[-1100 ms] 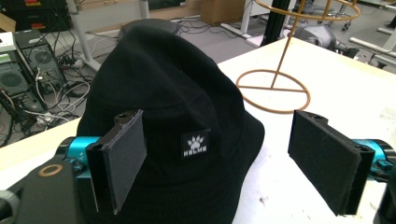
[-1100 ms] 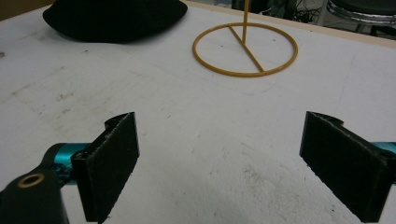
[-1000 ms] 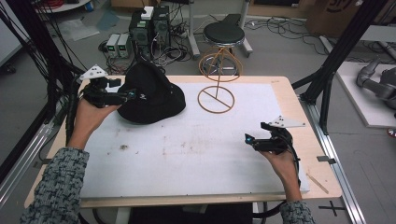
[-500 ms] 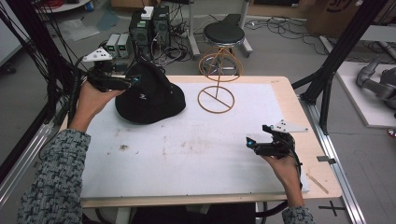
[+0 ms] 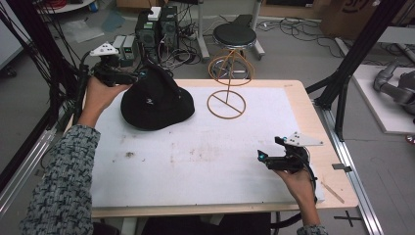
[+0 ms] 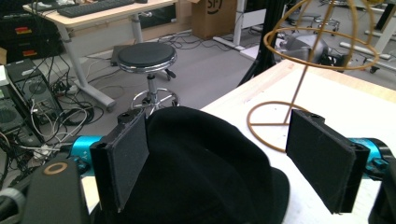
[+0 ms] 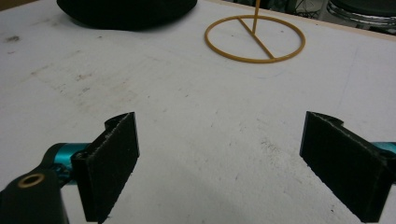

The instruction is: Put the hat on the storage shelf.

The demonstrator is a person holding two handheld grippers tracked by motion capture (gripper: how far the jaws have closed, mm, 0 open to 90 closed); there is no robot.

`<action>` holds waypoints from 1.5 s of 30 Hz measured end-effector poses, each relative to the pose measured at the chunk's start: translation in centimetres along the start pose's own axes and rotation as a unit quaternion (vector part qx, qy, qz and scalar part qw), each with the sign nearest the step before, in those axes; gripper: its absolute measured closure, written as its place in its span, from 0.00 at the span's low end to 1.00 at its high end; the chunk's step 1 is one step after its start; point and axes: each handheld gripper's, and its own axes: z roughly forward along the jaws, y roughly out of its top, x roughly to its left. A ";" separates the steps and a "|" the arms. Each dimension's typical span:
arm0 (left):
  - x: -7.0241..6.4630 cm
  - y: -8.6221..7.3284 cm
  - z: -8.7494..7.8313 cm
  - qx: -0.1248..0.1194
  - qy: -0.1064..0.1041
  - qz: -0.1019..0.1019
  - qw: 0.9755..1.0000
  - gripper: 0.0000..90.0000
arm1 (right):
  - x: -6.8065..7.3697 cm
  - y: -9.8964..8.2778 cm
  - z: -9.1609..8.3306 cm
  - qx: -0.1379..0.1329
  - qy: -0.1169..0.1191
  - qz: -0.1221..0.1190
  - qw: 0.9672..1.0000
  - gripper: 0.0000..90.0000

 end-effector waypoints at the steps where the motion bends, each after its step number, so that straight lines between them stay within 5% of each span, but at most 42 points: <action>1: 0.3 -0.2 0.6 -0.001 0.006 -0.004 1.000 0.24 | 0.1 0.0 0.0 -0.001 0.000 -0.001 1.000 0.13; 10: 0.9 -0.3 3.2 0.006 0.031 0.007 0.999 0.24 | 0.4 -0.5 -0.2 0.008 0.001 -0.001 1.000 0.13; 29: 2.7 -2.3 6.5 0.038 0.049 -0.020 0.998 0.31 | 0.0 -1.0 -0.9 0.009 -0.004 0.004 1.000 0.13; 35: 2.8 -2.8 7.1 0.049 0.046 -0.024 0.997 0.48 | -0.1 -1.1 -1.1 0.010 -0.005 0.006 1.000 0.13; 39: 3.1 -2.9 7.1 0.051 0.045 -0.053 0.996 0.59 | -0.1 -1.1 -1.1 0.010 -0.005 0.005 1.000 0.13; 45: 3.0 -2.9 7.0 0.053 0.036 -0.044 0.997 0.77 | -0.1 -1.1 -1.1 0.012 -0.007 0.004 1.000 0.13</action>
